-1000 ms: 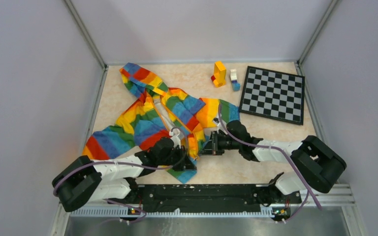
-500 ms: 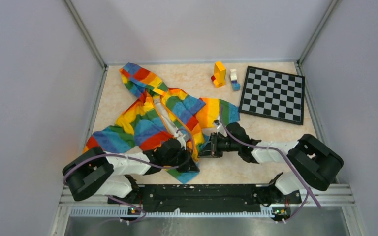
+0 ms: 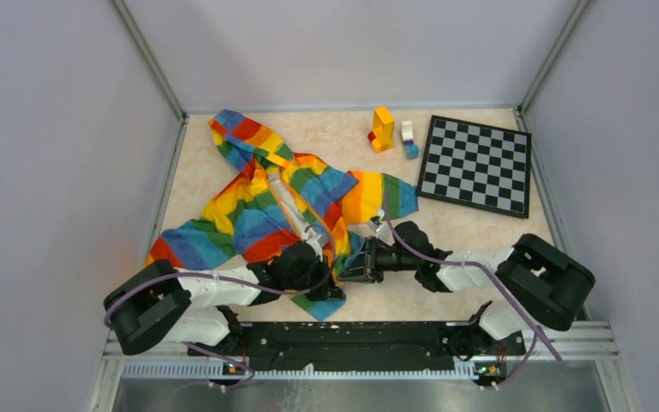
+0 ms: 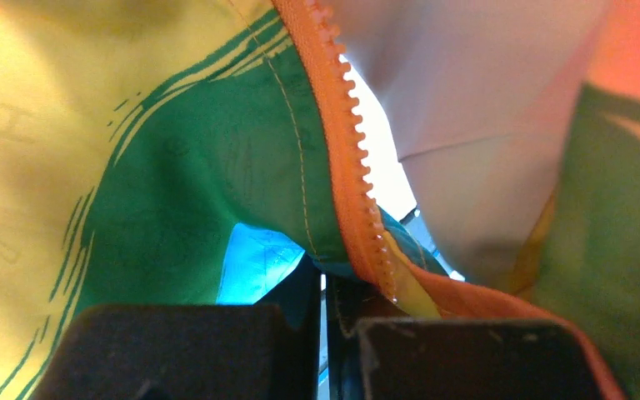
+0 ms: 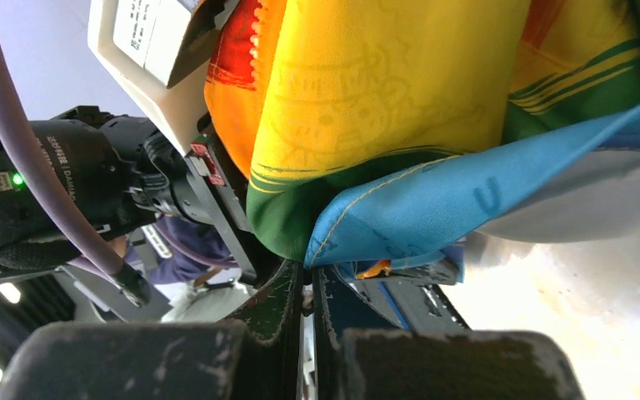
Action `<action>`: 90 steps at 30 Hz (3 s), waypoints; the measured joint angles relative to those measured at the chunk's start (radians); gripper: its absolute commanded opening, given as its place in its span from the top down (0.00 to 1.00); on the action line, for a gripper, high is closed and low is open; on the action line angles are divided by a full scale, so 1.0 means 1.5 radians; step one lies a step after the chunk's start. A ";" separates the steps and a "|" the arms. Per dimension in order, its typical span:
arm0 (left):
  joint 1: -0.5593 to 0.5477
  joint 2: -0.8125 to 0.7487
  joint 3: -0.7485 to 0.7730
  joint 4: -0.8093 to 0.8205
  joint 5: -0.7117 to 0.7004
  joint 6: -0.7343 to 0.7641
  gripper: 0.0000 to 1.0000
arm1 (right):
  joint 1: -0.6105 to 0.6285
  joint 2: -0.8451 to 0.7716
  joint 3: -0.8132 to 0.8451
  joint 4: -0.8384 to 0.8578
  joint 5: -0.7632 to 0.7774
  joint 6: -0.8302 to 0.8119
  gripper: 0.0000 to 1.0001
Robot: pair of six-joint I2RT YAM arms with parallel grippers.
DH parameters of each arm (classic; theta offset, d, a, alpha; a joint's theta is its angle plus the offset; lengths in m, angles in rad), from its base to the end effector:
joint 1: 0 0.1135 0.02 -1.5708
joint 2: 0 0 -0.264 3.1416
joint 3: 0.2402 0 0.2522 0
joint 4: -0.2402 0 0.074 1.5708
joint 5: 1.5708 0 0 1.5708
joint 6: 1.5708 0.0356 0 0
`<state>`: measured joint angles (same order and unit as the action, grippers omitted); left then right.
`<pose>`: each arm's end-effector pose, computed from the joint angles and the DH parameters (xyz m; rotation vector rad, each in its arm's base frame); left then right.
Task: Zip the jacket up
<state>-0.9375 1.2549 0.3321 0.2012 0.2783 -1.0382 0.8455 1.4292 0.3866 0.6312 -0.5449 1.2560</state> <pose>0.1193 -0.1790 0.1339 0.0341 2.6434 -1.1992 0.1545 0.2021 0.1518 0.0601 2.4687 1.7174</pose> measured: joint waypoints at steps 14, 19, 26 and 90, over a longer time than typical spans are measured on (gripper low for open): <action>-0.014 0.049 -0.003 0.060 0.014 -0.018 1.00 | 0.005 0.038 -0.039 0.107 -0.006 0.076 1.00; -0.010 0.092 -0.029 0.160 0.052 -0.055 1.00 | 0.008 0.073 -0.044 0.146 -0.006 0.101 1.00; -0.009 0.045 -0.078 0.214 0.051 -0.083 1.00 | 0.012 0.109 -0.045 0.218 -0.007 0.106 1.00; 0.000 0.256 -0.089 0.442 0.145 -0.150 1.00 | 0.018 -0.327 -0.070 -0.286 0.186 -0.181 0.51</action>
<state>-0.9375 1.6394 0.1986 0.8646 0.4953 -1.2633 0.8722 0.9386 0.2817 0.2024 -0.2661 0.9852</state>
